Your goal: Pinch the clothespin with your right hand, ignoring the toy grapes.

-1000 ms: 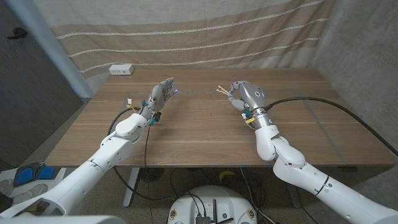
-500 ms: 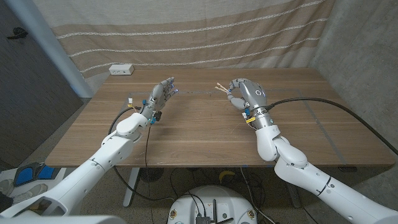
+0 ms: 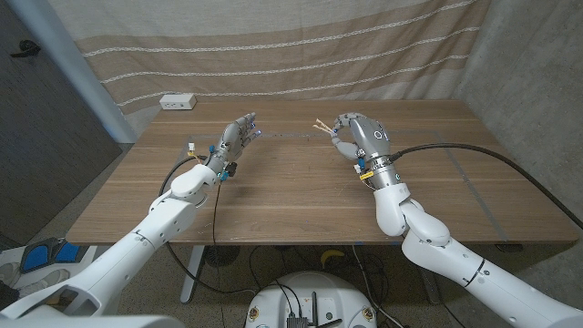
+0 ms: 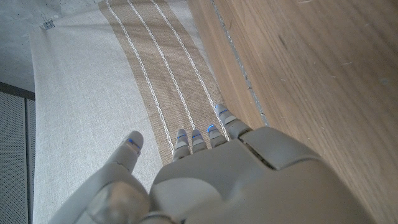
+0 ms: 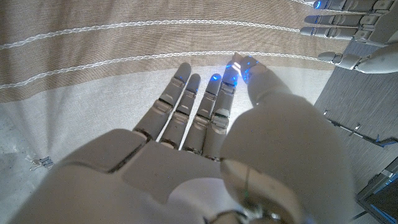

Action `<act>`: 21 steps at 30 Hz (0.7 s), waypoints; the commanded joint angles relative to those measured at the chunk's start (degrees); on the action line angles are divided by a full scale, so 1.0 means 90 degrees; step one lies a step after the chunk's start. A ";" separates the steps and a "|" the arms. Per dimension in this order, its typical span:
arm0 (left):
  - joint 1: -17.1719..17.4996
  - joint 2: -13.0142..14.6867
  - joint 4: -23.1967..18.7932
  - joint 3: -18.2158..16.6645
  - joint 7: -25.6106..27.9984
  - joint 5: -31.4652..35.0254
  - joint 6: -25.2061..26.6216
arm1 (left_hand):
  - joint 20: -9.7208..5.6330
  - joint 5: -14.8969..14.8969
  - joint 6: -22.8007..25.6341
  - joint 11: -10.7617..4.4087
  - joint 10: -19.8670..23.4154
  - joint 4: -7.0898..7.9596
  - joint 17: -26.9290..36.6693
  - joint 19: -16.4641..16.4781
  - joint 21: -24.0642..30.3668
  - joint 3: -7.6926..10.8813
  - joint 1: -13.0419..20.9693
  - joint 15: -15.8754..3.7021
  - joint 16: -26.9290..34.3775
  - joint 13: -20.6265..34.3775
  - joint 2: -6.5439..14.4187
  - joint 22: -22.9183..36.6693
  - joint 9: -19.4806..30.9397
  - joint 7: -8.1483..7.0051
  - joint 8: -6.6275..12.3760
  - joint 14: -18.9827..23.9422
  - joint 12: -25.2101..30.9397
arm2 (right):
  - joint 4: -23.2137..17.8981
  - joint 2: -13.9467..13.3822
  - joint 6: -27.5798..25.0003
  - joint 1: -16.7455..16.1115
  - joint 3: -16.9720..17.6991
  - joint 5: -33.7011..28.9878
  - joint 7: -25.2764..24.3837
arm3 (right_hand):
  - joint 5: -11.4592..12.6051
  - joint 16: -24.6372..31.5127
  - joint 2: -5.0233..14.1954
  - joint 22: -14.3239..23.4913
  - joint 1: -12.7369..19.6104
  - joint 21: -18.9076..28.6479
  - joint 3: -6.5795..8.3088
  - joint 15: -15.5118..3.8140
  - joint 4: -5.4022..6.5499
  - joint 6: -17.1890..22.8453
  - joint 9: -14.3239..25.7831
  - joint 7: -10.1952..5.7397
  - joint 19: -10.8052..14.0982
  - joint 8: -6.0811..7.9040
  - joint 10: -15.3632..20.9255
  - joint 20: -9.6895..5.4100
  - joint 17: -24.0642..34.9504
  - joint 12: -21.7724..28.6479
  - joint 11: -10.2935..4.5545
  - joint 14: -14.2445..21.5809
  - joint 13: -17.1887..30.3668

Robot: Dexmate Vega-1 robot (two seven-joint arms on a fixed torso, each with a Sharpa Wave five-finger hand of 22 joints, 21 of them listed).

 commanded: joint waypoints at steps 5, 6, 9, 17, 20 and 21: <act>-0.0060 0.0016 0.0124 -0.0005 -0.0156 -0.0067 -0.0035 | 0.0039 -0.0022 0.0003 -0.0022 0.0004 -0.0026 0.0017 0.0011 -0.0035 0.0000 -0.0046 -0.0311 0.0023 0.0021 0.0149 0.0020 0.0018 -0.0050 -0.0016 -0.0026 0.0016 | -0.0001 0.0131 -0.0089 0.0014 -0.0045 -0.0137 0.0043 | 0.0083 -0.0024 0.0041 0.0007 -0.0017 0.0026 0.0274 -0.1077 0.0167 0.0152 0.1371 0.0189 -0.0014 0.0969 0.0291 -0.0094 0.0005 -0.0053 -0.0273 0.0070 0.0033; -0.0062 0.0027 0.0128 -0.0006 -0.0172 -0.0068 -0.0037 | 0.0037 -0.0022 0.0003 -0.0021 0.0002 -0.0026 0.0017 0.0010 -0.0035 0.0000 -0.0046 -0.0310 0.0022 0.0021 0.0149 0.0020 0.0018 -0.0056 -0.0016 -0.0027 0.0016 | -0.0004 0.0138 -0.0108 0.0012 -0.0052 -0.0150 0.0049 | 0.0088 -0.0027 0.0039 0.0007 -0.0020 0.0028 0.0282 -0.1078 0.0166 0.0153 0.1377 0.0188 -0.0013 0.0974 0.0291 -0.0096 0.0005 -0.0055 -0.0272 0.0070 0.0036; -0.0061 0.0054 0.0131 -0.0018 -0.0216 -0.0086 -0.0038 | 0.0037 -0.0022 -0.0002 -0.0023 0.0005 -0.0028 0.0017 0.0012 -0.0035 0.0000 -0.0046 -0.0312 0.0023 0.0021 0.0149 0.0020 0.0018 -0.0057 -0.0018 -0.0026 0.0017 | -0.0006 0.0164 -0.0160 0.0008 -0.0079 -0.0210 0.0036 | 0.0109 -0.0043 0.0033 0.0007 -0.0032 0.0030 0.0315 -0.1082 0.0163 0.0146 0.1403 0.0188 -0.0017 0.0992 0.0288 -0.0094 0.0006 -0.0067 -0.0275 0.0075 0.0049; -0.0109 0.0137 0.0173 -0.0034 -0.0457 -0.0126 -0.0100 | 0.0039 -0.0023 0.0002 -0.0022 0.0011 -0.0031 0.0017 0.0011 -0.0035 -0.0001 -0.0048 -0.0309 0.0024 0.0021 0.0150 0.0020 0.0018 -0.0049 -0.0016 -0.0024 0.0019 | -0.0108 0.0213 -0.0373 -0.0060 -0.0160 -0.0464 -0.0020 | 0.0137 -0.0063 0.0025 0.0007 -0.0063 0.0035 0.0361 -0.1077 0.0167 0.0131 0.1441 0.0182 -0.0018 0.1016 0.0301 -0.0094 0.0008 -0.0078 -0.0268 0.0086 0.0069; -0.0115 0.0174 0.0129 -0.0049 -0.0491 -0.0181 -0.0026 | 0.0039 -0.0023 0.0002 -0.0029 0.0012 -0.0031 0.0017 0.0013 -0.0034 -0.0001 -0.0048 -0.0315 0.0027 0.0021 0.0151 0.0020 0.0018 -0.0055 -0.0016 -0.0017 0.0020 | -0.0180 0.0237 -0.0469 -0.0092 -0.0157 -0.0497 0.0013 | 0.0151 -0.0072 0.0025 0.0007 -0.0061 0.0036 0.0386 -0.1094 0.0160 0.0119 0.1456 0.0181 -0.0022 0.1025 0.0317 -0.0099 0.0010 -0.0079 -0.0284 0.0089 0.0078; -0.0118 0.0187 0.0097 -0.0051 -0.0494 -0.0206 0.0024 | 0.0040 -0.0023 0.0000 -0.0028 0.0011 -0.0031 0.0017 0.0012 -0.0034 -0.0001 -0.0048 -0.0317 0.0026 0.0021 0.0152 0.0020 0.0018 -0.0052 -0.0017 -0.0019 0.0020 | -0.0202 0.0233 -0.0467 -0.0107 -0.0143 -0.0481 0.0009 | 0.0159 -0.0076 0.0026 0.0007 -0.0061 0.0038 0.0400 -0.1098 0.0157 0.0119 0.1466 0.0194 -0.0019 0.1032 0.0329 -0.0099 0.0012 -0.0078 -0.0276 0.0092 0.0083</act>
